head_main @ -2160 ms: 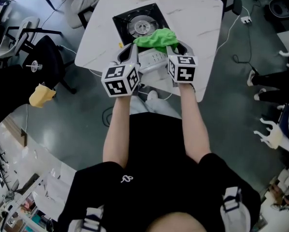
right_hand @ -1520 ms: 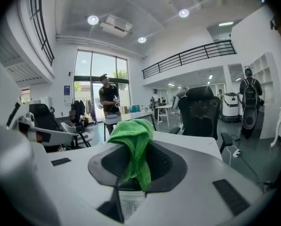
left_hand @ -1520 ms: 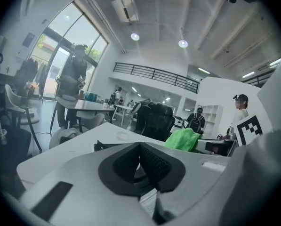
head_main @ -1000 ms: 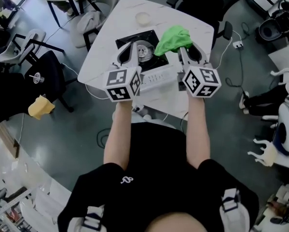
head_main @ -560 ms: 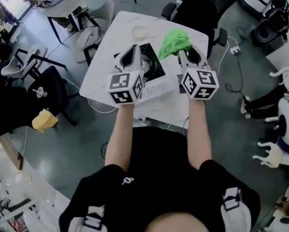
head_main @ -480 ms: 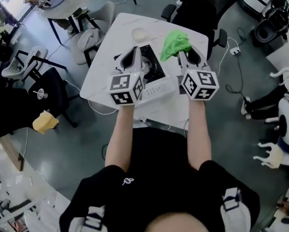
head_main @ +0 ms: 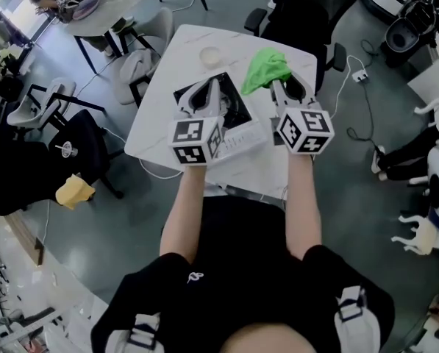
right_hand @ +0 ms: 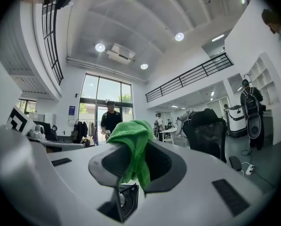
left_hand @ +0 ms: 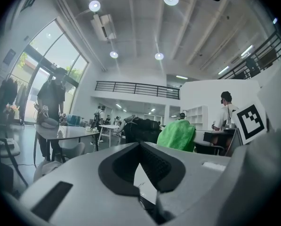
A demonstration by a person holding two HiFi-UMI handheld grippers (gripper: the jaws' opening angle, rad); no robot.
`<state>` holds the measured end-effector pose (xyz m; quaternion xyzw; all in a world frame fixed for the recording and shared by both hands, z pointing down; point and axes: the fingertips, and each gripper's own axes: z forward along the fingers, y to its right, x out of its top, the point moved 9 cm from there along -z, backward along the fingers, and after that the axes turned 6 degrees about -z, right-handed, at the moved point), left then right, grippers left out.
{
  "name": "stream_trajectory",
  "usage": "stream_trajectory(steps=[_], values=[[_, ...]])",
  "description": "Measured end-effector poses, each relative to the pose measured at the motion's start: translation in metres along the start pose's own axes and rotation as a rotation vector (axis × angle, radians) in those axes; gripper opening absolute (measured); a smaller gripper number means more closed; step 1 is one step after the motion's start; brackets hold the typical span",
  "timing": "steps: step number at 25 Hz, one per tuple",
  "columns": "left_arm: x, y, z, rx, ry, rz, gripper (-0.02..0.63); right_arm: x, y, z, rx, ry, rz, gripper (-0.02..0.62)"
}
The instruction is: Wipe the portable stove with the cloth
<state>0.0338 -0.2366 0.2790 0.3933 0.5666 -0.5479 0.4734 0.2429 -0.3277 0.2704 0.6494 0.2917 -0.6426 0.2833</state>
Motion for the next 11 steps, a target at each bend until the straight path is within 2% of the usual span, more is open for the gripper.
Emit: stream_trajectory(steps=[11], values=[[-0.0036, 0.0082, -0.0036, -0.014, -0.007, 0.036, -0.001, 0.0017, 0.0078, -0.0084, -0.003, 0.033, 0.006, 0.078]])
